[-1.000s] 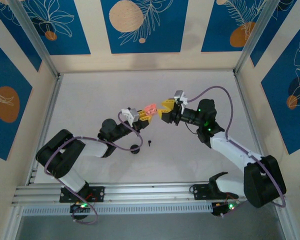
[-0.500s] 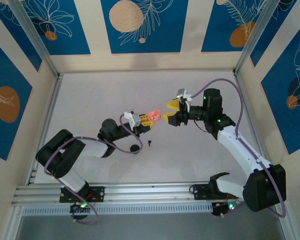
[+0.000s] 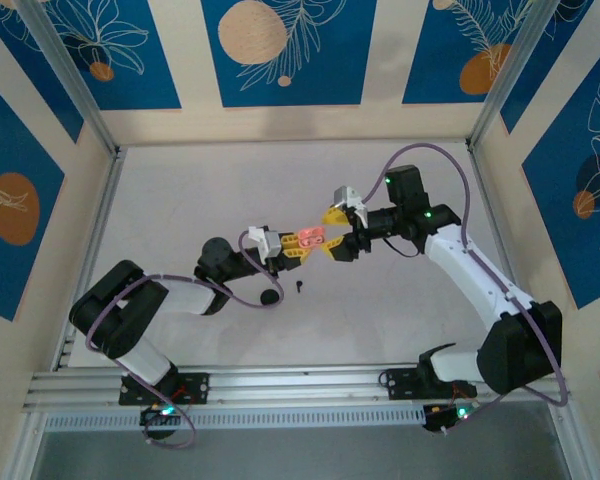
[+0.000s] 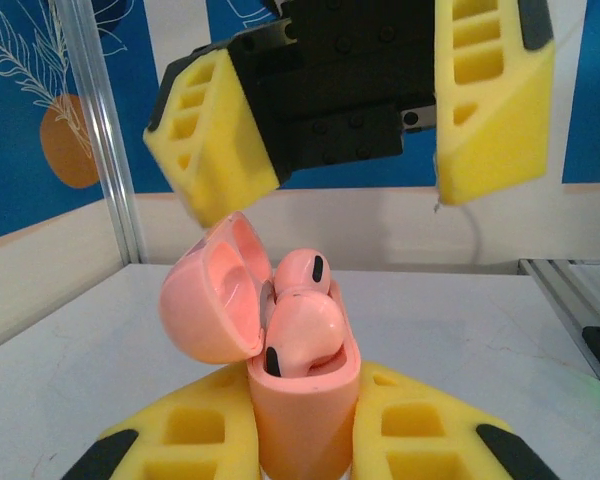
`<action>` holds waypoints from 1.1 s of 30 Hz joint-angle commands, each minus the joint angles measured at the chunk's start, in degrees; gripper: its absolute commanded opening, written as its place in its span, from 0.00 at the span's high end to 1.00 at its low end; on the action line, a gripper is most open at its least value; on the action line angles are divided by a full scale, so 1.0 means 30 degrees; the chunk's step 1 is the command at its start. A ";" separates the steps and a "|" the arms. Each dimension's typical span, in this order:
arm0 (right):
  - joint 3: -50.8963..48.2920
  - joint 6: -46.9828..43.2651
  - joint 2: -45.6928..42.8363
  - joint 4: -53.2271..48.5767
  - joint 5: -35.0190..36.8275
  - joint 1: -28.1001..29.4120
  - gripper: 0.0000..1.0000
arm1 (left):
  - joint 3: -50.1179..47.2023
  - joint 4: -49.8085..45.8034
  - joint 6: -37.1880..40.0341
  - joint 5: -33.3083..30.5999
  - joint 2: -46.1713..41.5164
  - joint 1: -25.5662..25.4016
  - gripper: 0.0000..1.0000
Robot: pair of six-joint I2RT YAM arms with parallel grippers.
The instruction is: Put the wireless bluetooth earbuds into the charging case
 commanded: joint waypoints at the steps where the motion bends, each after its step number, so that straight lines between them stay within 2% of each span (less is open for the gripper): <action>1: 0.1012 -0.1808 0.0544 -0.2095 -0.0258 0.0309 0.29 | 0.0276 0.0939 -0.0169 0.0590 -0.0606 -0.0097 0.85; 12: 0.1892 -0.2797 0.1572 -0.3746 -0.1243 0.0683 0.34 | 0.0216 0.0939 -0.0140 0.0291 -0.0670 -0.0084 0.85; 18: 0.1383 -0.3247 0.0265 -0.4010 -0.1756 0.0386 0.40 | 0.0190 0.0937 -0.0082 0.0042 -0.0520 -0.0091 0.85; 23: -0.0202 -0.2616 -0.1732 -0.2792 -0.2084 -0.0407 0.45 | 0.0156 0.0939 0.0042 -0.0218 -0.0464 -0.0091 0.85; 27: -0.1315 -0.2040 -0.2894 -0.0994 -0.0710 -0.1029 0.45 | 0.0216 0.0932 -0.0023 0.0244 -0.0485 -0.0075 0.85; 33: -0.1129 -0.4859 -0.2613 -0.0624 0.0878 -0.0698 0.51 | 0.0216 0.0939 -0.0169 0.1034 -0.0633 -0.0099 0.85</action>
